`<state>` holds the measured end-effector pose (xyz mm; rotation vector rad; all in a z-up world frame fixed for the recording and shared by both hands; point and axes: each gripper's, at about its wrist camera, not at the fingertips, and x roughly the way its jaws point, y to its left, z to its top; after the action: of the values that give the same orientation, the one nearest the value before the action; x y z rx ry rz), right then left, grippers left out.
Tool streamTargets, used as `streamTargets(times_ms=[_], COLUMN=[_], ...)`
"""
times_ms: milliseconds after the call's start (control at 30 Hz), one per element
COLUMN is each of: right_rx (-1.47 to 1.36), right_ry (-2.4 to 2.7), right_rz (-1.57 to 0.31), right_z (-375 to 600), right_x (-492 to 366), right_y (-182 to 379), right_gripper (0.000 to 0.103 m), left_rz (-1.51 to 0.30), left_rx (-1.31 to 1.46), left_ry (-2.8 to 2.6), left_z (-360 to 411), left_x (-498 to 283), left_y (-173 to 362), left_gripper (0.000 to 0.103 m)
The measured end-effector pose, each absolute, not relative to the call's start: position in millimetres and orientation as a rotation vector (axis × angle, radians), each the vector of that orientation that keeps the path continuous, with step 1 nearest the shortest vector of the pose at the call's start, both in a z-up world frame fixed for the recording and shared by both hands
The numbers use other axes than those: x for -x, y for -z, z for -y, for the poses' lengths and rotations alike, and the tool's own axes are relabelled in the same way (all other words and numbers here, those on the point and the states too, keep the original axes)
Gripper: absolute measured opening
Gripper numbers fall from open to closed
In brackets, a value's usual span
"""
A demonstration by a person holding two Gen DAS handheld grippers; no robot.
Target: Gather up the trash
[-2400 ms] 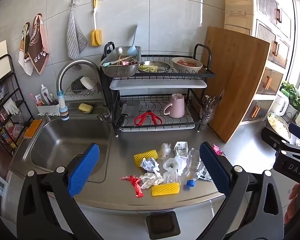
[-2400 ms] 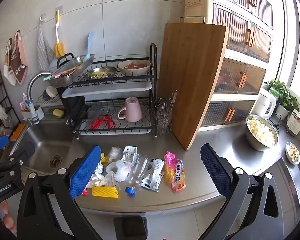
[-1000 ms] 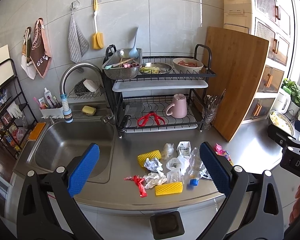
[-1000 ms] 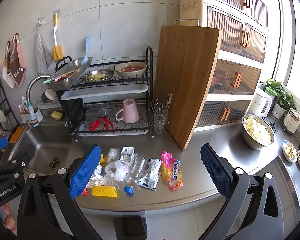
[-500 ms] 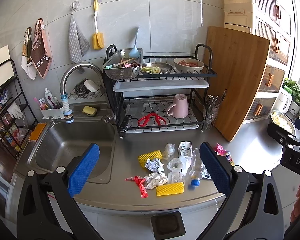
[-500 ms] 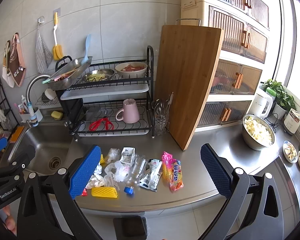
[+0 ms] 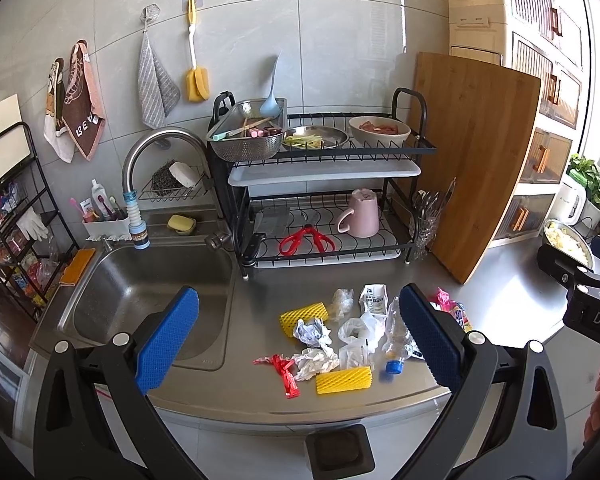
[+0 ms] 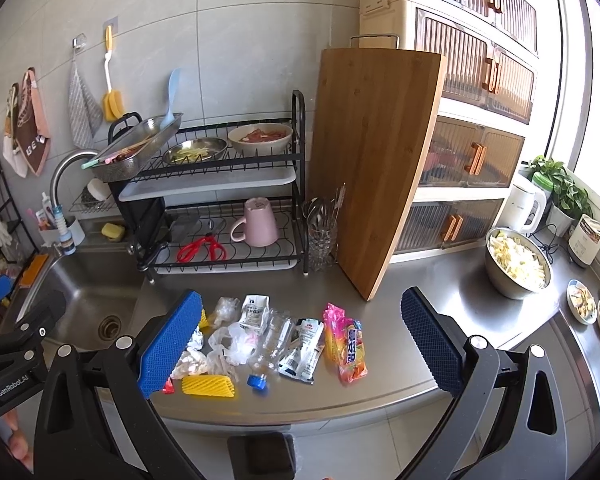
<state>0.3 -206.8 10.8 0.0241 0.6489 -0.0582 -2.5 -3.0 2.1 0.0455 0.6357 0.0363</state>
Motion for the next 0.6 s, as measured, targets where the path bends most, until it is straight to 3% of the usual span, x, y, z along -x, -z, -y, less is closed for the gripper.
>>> streamTargets(times_ms=[600], right_rx=[-0.035], right_ry=[0.032], right_rz=[-0.667], right_z=[213.4], right_x=[-6.7], right_y=[8.2], right_gripper=[0.100], left_rz=[-0.675], left_rx=[-0.038], left_ry=[-0.037], left_z=[1.4], left_x=[-2.1], left_y=[15.4], left_gripper=[0.095])
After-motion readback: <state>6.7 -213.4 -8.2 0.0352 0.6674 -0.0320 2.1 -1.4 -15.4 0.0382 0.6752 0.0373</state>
